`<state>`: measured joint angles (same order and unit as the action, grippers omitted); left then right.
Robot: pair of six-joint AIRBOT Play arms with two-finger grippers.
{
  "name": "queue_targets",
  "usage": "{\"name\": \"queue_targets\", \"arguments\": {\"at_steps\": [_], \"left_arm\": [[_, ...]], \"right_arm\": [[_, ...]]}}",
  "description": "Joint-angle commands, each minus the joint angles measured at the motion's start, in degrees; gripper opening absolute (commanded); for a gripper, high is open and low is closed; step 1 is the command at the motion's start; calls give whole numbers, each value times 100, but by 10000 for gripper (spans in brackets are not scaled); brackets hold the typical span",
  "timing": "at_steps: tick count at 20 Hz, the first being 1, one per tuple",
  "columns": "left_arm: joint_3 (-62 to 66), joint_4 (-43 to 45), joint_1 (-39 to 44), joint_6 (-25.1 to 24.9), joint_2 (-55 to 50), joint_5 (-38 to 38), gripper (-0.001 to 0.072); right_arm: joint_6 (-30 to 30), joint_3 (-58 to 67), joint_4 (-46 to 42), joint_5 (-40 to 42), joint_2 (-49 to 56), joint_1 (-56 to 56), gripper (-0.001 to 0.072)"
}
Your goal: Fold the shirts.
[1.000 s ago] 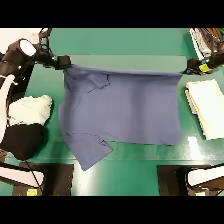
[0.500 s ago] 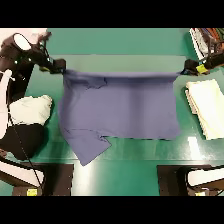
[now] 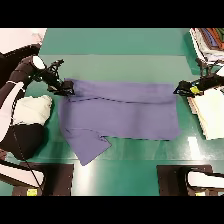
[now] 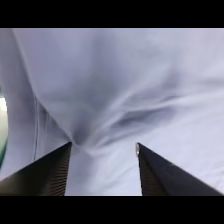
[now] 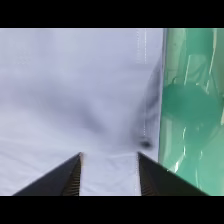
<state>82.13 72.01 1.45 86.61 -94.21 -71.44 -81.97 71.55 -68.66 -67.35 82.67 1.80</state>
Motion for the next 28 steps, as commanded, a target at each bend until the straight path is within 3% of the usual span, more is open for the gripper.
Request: {"name": "queue_targets", "arguments": {"at_steps": [1,6,11,14,21,24,28], "left_arm": [[-114,197,15,44,295,-164,482],[-1340,1025,15,155,1878,-457,482],[-4013,763,15,527,3718,-398,482],[-5204,111,17,710,4468,-243,482],[-6054,-1045,22,723,4708,881,482],[-6054,-1394,22,437,4708,1257,481],[-6059,-1561,22,428,4708,1257,477]], "right_arm": [[-7,-212,11,-133,-343,44,412],[0,-214,15,-1001,-1117,321,410],[0,-212,17,-1016,-1563,153,409],[0,-212,17,-1010,-1545,-96,409],[0,-212,17,-885,-1528,-509,409],[-2,-212,22,-968,-1528,-518,409],[0,-212,15,-1143,-1530,-511,409]]}}
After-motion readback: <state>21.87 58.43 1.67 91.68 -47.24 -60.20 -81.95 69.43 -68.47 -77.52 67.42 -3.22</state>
